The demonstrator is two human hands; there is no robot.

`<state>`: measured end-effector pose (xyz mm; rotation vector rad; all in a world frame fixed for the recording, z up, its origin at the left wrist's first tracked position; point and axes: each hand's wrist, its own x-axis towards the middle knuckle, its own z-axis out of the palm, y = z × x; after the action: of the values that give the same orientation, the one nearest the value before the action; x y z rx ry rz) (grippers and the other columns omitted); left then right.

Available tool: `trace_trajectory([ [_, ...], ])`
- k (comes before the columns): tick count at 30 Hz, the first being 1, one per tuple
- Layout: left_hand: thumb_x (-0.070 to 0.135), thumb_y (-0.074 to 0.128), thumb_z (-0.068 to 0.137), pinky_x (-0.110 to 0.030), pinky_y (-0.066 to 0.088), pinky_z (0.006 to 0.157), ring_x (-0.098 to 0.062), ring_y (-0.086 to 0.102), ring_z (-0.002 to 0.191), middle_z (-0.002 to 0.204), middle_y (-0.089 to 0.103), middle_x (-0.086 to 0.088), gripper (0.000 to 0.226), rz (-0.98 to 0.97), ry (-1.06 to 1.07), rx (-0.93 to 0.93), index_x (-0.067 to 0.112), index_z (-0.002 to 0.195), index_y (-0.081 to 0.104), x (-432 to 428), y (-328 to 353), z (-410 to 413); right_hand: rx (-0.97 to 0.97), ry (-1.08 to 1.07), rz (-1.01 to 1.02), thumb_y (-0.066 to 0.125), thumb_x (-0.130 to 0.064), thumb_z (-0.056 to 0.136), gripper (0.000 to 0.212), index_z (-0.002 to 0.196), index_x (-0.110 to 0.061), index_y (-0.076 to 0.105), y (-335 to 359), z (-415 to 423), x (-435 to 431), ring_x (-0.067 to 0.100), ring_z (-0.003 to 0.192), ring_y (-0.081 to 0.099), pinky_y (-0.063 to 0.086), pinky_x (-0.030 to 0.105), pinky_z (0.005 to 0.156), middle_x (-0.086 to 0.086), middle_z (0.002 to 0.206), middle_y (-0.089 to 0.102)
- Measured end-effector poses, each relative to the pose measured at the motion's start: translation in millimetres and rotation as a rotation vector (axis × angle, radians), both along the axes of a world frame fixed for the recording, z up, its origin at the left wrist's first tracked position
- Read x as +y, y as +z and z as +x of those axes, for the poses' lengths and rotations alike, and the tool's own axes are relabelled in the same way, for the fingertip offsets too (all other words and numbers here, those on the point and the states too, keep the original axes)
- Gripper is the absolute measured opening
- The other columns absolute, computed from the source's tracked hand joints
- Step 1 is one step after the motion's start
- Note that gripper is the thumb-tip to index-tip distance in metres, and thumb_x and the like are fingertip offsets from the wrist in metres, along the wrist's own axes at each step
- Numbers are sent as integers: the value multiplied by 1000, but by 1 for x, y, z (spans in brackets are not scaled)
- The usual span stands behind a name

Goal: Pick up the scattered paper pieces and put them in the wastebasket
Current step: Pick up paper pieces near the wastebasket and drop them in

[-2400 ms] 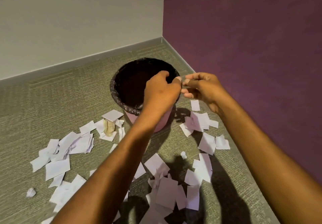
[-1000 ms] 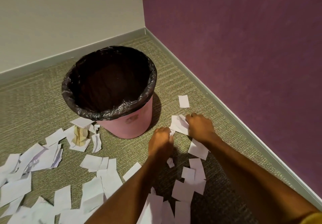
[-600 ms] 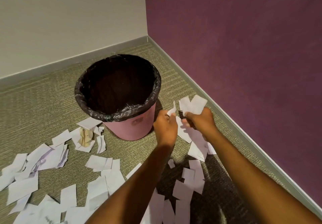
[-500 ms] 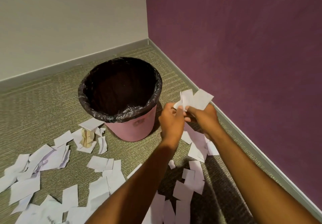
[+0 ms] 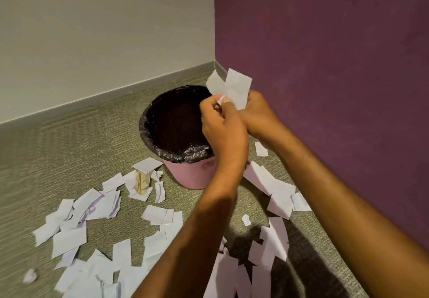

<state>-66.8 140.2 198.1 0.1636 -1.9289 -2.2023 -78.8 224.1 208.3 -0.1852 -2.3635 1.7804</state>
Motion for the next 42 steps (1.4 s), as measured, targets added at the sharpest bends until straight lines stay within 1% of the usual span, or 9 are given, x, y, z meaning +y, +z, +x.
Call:
trace_trajectory([
  [5, 30, 59, 104, -36, 54, 99, -14, 61, 121, 140, 59, 3, 26, 25, 35, -126, 32, 129, 56, -25, -3, -4, -117, 127, 234, 73, -35, 92, 22, 110, -22, 75, -11, -18, -29, 25, 96, 76, 64, 56, 86, 1, 101, 79],
  [9, 45, 63, 94, -48, 49, 113, -19, 50, 145, 157, 51, 1, 21, -17, 34, -129, 57, 110, 54, -34, -10, -4, -111, 112, 238, 75, -26, 99, 15, 113, -23, 73, -17, -19, -25, 18, 94, 75, 63, 40, 73, -1, 102, 76],
  [14, 19, 60, 100, -28, 52, 101, -10, 55, 136, 152, 54, 6, 31, 11, 50, -38, 36, 126, 60, -27, -11, 13, -98, 97, 194, 80, -6, 91, 35, 122, -21, 73, -26, -12, -3, 6, 107, 73, 64, 29, 86, -7, 115, 76],
  [19, 9, 58, 101, 4, 34, 95, -5, 20, 160, 178, 15, 5, 52, -10, 104, 11, 32, 147, 49, -16, -13, 18, -95, 188, 173, 82, -1, 91, 66, 150, -19, 59, -28, -13, 7, 11, 137, 59, 58, 27, 104, -1, 150, 62],
  [23, 3, 54, 100, -5, 18, 111, -11, 0, 165, 180, 4, 6, 64, -38, 127, 55, 30, 156, 42, -13, -14, 15, -67, 206, 98, 82, 6, 87, 76, 153, -24, 57, -24, -16, 10, 15, 148, 49, 60, 36, 105, -2, 154, 58],
  [28, -1, 54, 99, -30, 29, 129, -9, 30, 159, 171, 36, 0, 63, -53, 49, 221, 20, 158, 43, -1, -26, 25, -22, 30, -126, 87, 11, 79, 74, 144, -14, 63, -34, -7, 40, 20, 126, 69, 64, 32, 93, 6, 139, 69],
  [31, -2, 53, 101, -35, 42, 122, -6, 46, 149, 160, 52, 2, 58, -115, -101, 255, 17, 156, 47, 18, -51, 37, -54, -119, -195, 84, 9, 83, 60, 137, -9, 66, -58, 7, 72, 19, 104, 75, 64, 28, 82, 11, 129, 72],
  [37, -4, 55, 96, -36, 52, 108, -19, 63, 128, 143, 65, -6, 52, -625, -561, 89, 18, 143, 61, 47, -153, 35, -341, -260, -52, 88, 5, 81, 55, 129, -14, 70, -149, 64, 137, 30, 116, 73, 65, 43, 91, 12, 125, 70],
  [42, 0, 60, 92, -33, 47, 110, -26, 58, 136, 147, 62, -9, 57, -964, -894, 45, 13, 148, 58, 55, -221, 25, -540, -272, 172, 91, 3, 76, 45, 116, -9, 75, -214, 121, 170, 27, 103, 71, 61, 42, 90, 6, 109, 74],
])
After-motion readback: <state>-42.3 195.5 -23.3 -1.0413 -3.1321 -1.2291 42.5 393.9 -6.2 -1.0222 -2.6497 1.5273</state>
